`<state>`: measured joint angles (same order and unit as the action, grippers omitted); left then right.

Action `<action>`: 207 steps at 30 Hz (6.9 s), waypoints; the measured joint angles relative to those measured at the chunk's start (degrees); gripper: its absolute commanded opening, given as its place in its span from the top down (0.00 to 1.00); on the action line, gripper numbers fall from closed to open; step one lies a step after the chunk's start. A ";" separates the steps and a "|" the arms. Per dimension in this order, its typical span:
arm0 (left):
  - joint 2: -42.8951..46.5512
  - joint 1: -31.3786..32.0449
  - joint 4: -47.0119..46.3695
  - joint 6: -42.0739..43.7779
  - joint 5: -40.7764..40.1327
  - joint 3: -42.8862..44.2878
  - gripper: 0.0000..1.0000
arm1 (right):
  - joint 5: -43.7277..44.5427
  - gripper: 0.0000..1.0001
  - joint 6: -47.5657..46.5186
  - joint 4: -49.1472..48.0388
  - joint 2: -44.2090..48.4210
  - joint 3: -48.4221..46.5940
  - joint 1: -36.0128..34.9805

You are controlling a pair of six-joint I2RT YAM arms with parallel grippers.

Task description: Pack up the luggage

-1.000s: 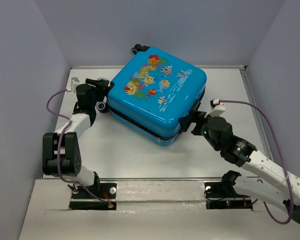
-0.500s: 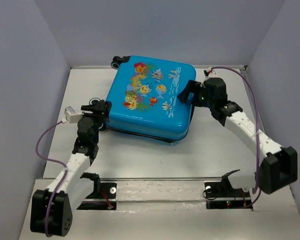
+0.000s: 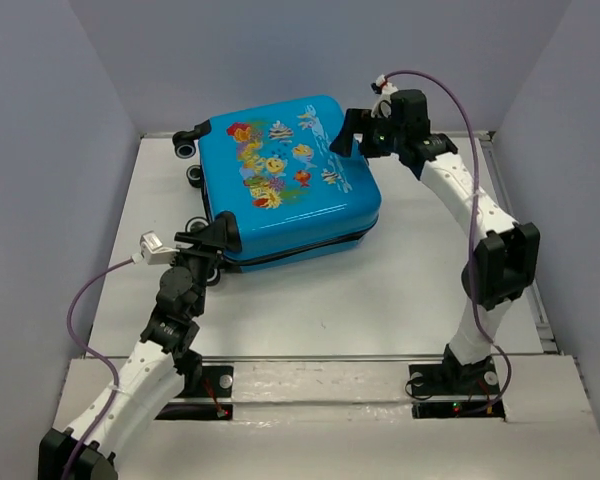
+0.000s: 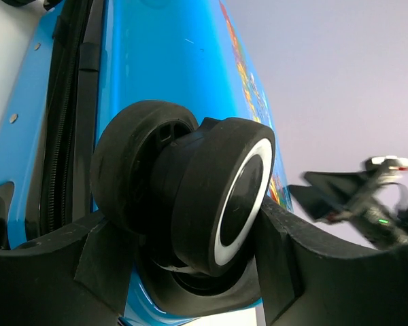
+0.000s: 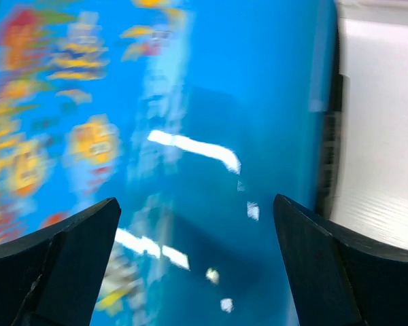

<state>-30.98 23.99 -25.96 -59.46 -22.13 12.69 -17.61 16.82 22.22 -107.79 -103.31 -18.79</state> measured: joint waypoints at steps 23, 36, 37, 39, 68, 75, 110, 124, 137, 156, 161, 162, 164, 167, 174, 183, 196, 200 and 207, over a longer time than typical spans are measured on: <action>-2.03 1.88 5.27 5.46 4.46 6.97 0.94 | 8.33 0.54 4.35 -38.75 48.13 83.41 -5.90; -3.52 2.19 3.85 5.42 4.42 6.54 0.94 | 11.26 0.50 -1.05 -66.40 27.41 80.72 -5.90; -3.50 2.19 3.87 5.42 4.44 6.54 0.94 | 12.07 0.50 -1.55 -67.87 26.95 80.74 -5.90; -3.32 2.19 3.98 5.42 4.48 6.51 0.94 | 13.35 0.52 -2.27 -70.40 26.71 80.74 -5.90; -3.30 2.32 5.07 5.95 5.88 6.40 0.94 | 15.06 0.93 -4.48 -78.12 21.24 80.52 -5.92; -7.82 2.16 0.87 6.32 6.38 7.39 0.94 | 22.62 0.93 -1.46 -76.08 21.33 77.99 -22.60; -20.50 21.57 1.05 9.70 23.23 9.79 0.94 | 25.88 0.93 0.52 -59.95 26.43 73.64 -43.85; -45.22 29.31 9.92 22.75 32.28 35.74 0.01 | 46.86 0.93 10.58 -43.23 55.76 87.41 -43.60; -23.67 -9.46 31.61 36.76 22.40 47.23 0.10 | 43.85 0.93 11.63 -42.29 55.87 87.03 -45.81; -57.96 -14.36 33.46 59.89 31.85 62.16 0.19 | 42.77 0.93 11.06 -42.49 55.17 86.77 -45.79; -62.20 -14.32 33.51 61.92 35.30 63.21 0.68 | 42.07 0.93 11.04 -43.21 54.82 86.77 -45.79; -62.36 -14.34 33.05 62.84 37.07 63.34 0.82 | 41.99 0.93 11.04 -43.28 54.82 86.77 -45.81; -61.79 -14.40 32.83 67.71 42.21 64.28 0.94 | 42.10 0.93 10.69 -43.06 54.84 86.77 -45.81; -61.81 -14.34 33.66 71.54 45.09 64.32 0.94 | 43.87 0.93 9.92 -41.24 54.88 86.77 -45.62; -60.30 -11.72 31.41 70.10 38.29 61.83 0.94 | 31.43 0.93 8.68 -36.06 55.74 84.43 -34.88; -55.28 -3.30 25.18 60.54 27.43 54.05 0.94 | 11.58 0.93 6.69 -20.83 55.17 77.26 -8.72; -34.69 -1.68 1.11 32.81 24.59 24.37 0.94 | 34.01 0.93 16.61 -53.94 49.29 90.33 -14.40; -33.59 -0.63 -6.36 25.77 19.43 19.89 0.94 | 52.41 0.93 16.00 -61.90 44.17 91.56 -24.57; -30.34 3.32 -9.53 16.90 14.23 16.76 0.94 | 69.99 0.93 2.82 -69.85 30.42 86.31 -30.08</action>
<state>-61.32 27.31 -35.48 -42.57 -7.90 29.45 52.38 19.64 -47.64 -77.36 -16.99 -48.86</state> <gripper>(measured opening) 0.488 0.075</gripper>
